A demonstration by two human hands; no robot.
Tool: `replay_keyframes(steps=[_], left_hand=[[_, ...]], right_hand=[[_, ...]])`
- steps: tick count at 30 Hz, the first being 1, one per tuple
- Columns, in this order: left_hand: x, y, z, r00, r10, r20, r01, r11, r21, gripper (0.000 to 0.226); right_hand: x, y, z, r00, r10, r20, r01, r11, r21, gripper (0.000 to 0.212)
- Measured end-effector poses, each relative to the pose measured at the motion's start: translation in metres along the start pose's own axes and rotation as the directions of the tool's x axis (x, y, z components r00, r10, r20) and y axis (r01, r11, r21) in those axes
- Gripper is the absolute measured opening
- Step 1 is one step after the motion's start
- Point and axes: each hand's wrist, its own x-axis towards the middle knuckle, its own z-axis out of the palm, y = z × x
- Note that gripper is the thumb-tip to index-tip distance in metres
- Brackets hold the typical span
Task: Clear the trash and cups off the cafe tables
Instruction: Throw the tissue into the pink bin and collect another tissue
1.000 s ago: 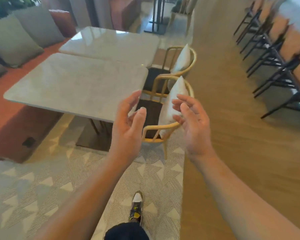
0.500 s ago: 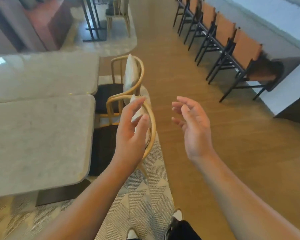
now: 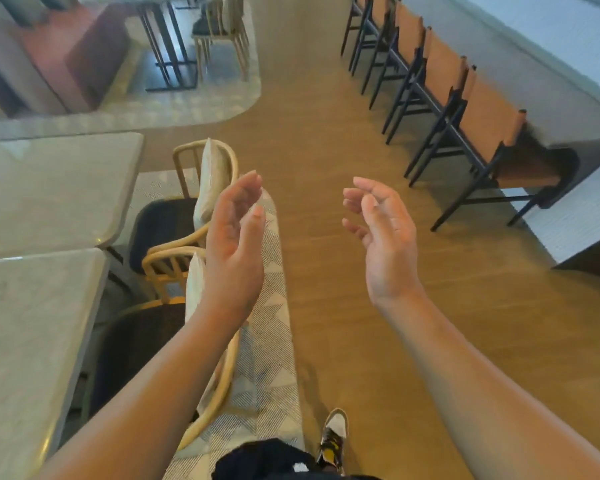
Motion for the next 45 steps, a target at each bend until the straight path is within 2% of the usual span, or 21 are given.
replay_keyframes(steps=[6, 13, 20, 25, 31, 36, 45], left_hand=[[0.079, -0.019, 0.07, 0.999, 0.022, -0.028, -0.022, 1.0, 0.006, 0.047], [0.191, -0.065, 0.115, 0.997, 0.056, -0.053, -0.057, 0.998, -0.007, 0.047], [0.334, -0.11, 0.131, 0.994, 0.074, -0.081, -0.073, 0.997, 0.015, 0.037], [0.44, -0.127, 0.14, 0.991, 0.068, -0.117, -0.061, 0.996, 0.064, 0.034], [0.55, -0.158, 0.156, 0.987, 0.065, -0.147, -0.054, 0.995, 0.078, 0.04], [0.64, -0.196, 0.18, 0.984, 0.079, -0.159, -0.065, 0.994, 0.09, 0.04], [0.84, -0.256, 0.243, 0.954, 0.088, -0.286, -0.069, 0.995, 0.078, 0.042]], right_hand=[[0.109, 0.012, -0.036, 0.999, -0.012, 0.036, 0.012, 1.0, -0.007, 0.033], [0.24, 0.041, -0.033, 0.997, -0.04, 0.067, 0.042, 0.999, -0.023, 0.04], [0.391, 0.074, 0.011, 0.992, -0.042, 0.119, 0.042, 0.999, 0.001, 0.033], [0.499, 0.086, 0.054, 0.987, -0.054, 0.154, 0.05, 0.998, 0.027, 0.038], [0.613, 0.111, 0.081, 0.984, -0.031, 0.173, 0.023, 0.999, 0.049, 0.029], [0.707, 0.142, 0.099, 0.976, -0.014, 0.215, -0.001, 0.998, 0.068, 0.04], [0.936, 0.19, 0.127, 0.95, -0.001, 0.313, -0.022, 0.997, 0.071, 0.036]])
